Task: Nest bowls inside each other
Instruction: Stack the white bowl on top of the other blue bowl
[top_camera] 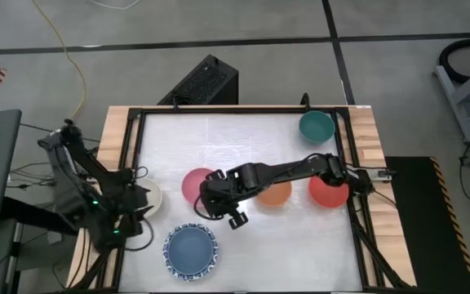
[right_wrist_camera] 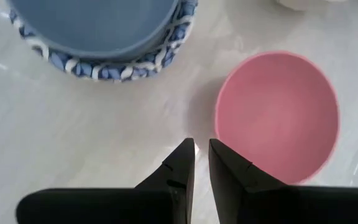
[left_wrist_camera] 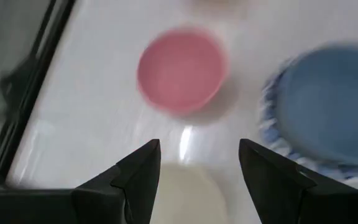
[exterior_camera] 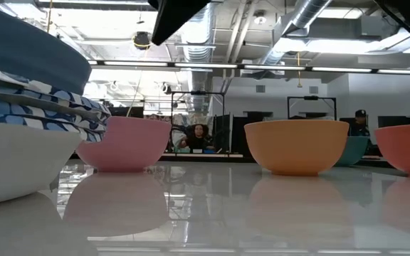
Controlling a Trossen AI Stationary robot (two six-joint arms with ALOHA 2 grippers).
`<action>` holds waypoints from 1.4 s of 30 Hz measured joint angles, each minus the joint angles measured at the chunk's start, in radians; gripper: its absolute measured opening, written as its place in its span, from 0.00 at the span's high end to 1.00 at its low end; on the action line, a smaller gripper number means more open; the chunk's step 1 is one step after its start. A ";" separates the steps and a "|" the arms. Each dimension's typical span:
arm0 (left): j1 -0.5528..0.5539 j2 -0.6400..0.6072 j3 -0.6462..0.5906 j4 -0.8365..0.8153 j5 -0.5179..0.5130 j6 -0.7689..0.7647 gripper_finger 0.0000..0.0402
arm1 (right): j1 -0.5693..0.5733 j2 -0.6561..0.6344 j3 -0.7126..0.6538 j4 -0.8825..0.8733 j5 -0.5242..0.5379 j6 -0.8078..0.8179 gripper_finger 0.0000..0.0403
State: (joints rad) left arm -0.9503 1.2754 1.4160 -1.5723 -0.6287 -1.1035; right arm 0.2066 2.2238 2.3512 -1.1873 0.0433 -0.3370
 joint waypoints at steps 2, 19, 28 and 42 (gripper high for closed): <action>0.038 -0.005 -0.074 0.002 0.043 -0.027 0.48 | -0.001 0.000 0.000 -0.005 0.000 -0.007 0.83; 0.239 -0.143 -0.578 0.414 0.365 -0.067 0.48 | -0.046 -0.048 0.000 -0.081 -0.003 -0.004 0.83; 0.254 -0.143 -0.695 0.544 0.433 -0.069 0.48 | -0.053 -0.045 0.000 -0.097 -0.016 -0.008 0.83; 0.255 -0.146 -0.644 0.534 0.437 -0.029 0.48 | -0.052 -0.044 0.000 -0.109 -0.018 -0.004 0.83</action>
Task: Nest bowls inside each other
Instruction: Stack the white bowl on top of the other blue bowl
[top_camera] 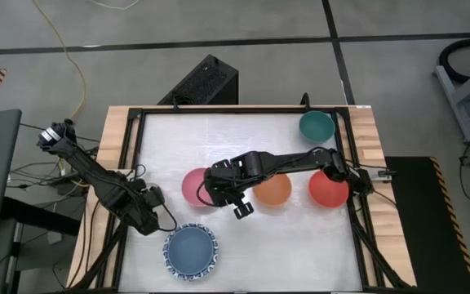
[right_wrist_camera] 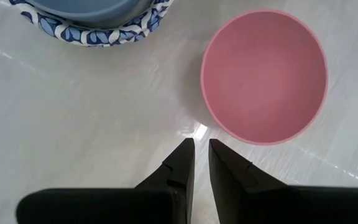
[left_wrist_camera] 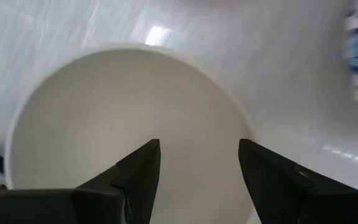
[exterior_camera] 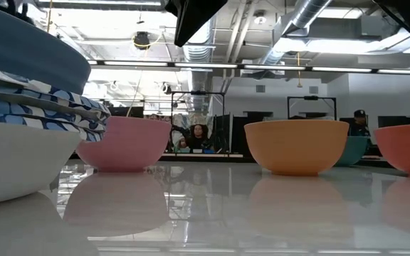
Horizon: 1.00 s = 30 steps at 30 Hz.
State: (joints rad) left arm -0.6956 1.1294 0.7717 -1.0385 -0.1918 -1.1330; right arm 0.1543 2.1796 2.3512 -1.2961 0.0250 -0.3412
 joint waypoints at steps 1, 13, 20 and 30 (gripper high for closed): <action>0.000 0.000 0.015 -0.001 0.000 0.013 0.48 | 0.000 0.000 0.000 0.000 0.000 0.000 0.83; -0.020 0.052 0.038 0.023 -0.003 0.066 0.48 | 0.002 0.000 0.000 -0.018 0.000 0.024 0.83; -0.024 0.140 0.036 0.035 0.012 0.089 0.48 | 0.002 0.000 0.000 -0.038 -0.001 0.031 0.83; -0.024 0.224 0.036 0.017 0.006 0.157 0.61 | 0.011 0.000 0.000 -0.038 -0.003 0.053 0.83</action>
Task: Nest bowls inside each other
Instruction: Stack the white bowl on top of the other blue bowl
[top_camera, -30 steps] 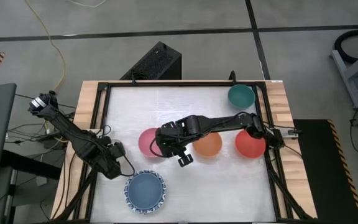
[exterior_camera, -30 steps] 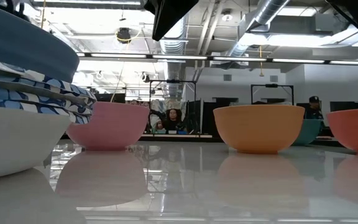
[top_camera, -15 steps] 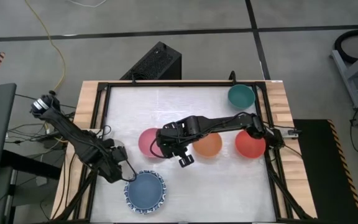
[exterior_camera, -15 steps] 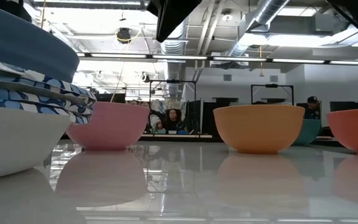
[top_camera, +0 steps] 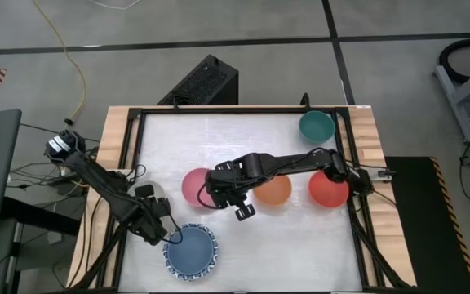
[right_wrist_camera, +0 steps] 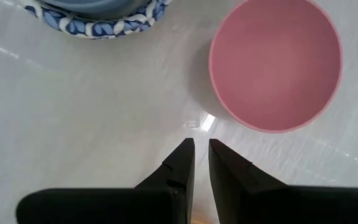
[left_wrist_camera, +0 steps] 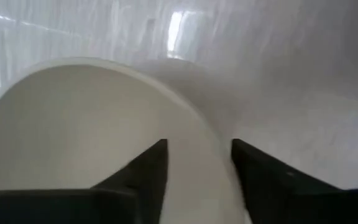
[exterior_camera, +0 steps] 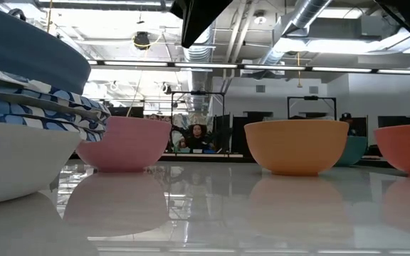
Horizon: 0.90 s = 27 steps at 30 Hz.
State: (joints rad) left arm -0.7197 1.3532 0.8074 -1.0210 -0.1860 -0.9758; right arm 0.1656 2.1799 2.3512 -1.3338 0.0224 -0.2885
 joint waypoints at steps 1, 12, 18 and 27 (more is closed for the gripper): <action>0.000 0.002 0.000 -0.007 -0.002 0.003 0.66 | 0.003 0.000 0.000 0.000 0.000 0.000 0.83; 0.000 0.006 0.010 -0.022 -0.029 0.080 0.99 | 0.031 -0.001 0.000 -0.026 -0.001 -0.008 0.83; 0.000 0.006 0.105 -0.128 -0.087 0.140 1.00 | 0.053 -0.016 0.000 -0.036 0.000 -0.034 0.83; -0.070 0.006 0.325 -0.123 -0.137 0.553 1.00 | 0.104 -0.059 0.000 -0.034 0.005 -0.128 0.83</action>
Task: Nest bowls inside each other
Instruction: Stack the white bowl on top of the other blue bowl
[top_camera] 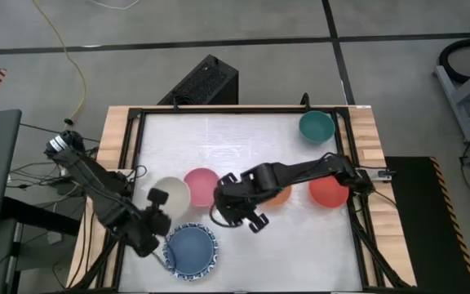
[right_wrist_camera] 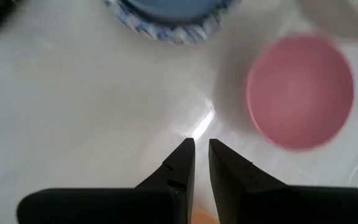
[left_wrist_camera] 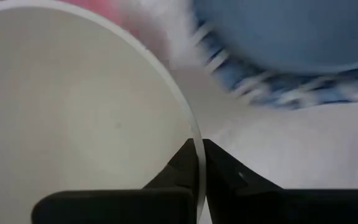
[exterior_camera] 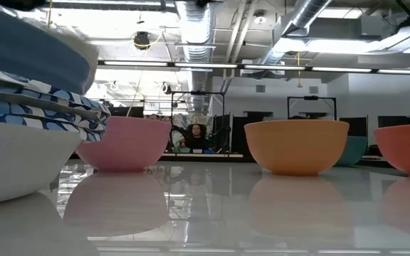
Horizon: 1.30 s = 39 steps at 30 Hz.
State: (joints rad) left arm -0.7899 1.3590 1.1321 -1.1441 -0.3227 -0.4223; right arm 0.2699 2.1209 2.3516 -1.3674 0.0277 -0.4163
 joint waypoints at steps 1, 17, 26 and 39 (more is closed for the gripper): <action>-0.011 0.000 0.022 0.006 -0.003 0.051 1.00 | 0.010 -0.010 0.000 0.008 0.000 -0.013 0.83; -0.032 0.000 0.140 0.189 0.028 0.488 1.00 | 0.123 -0.041 0.004 0.202 0.049 -0.142 0.83; -0.028 0.001 0.149 0.248 0.087 0.681 1.00 | 0.162 -0.041 0.002 0.306 0.084 -0.360 0.83; 0.087 0.001 0.228 0.143 0.260 0.790 1.00 | 0.147 -0.039 0.003 0.384 0.082 -0.378 0.49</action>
State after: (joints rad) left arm -0.7033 1.3598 1.3606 -1.0010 -0.0627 0.3676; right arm 0.4169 2.0823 2.3547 -0.9831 0.1098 -0.7943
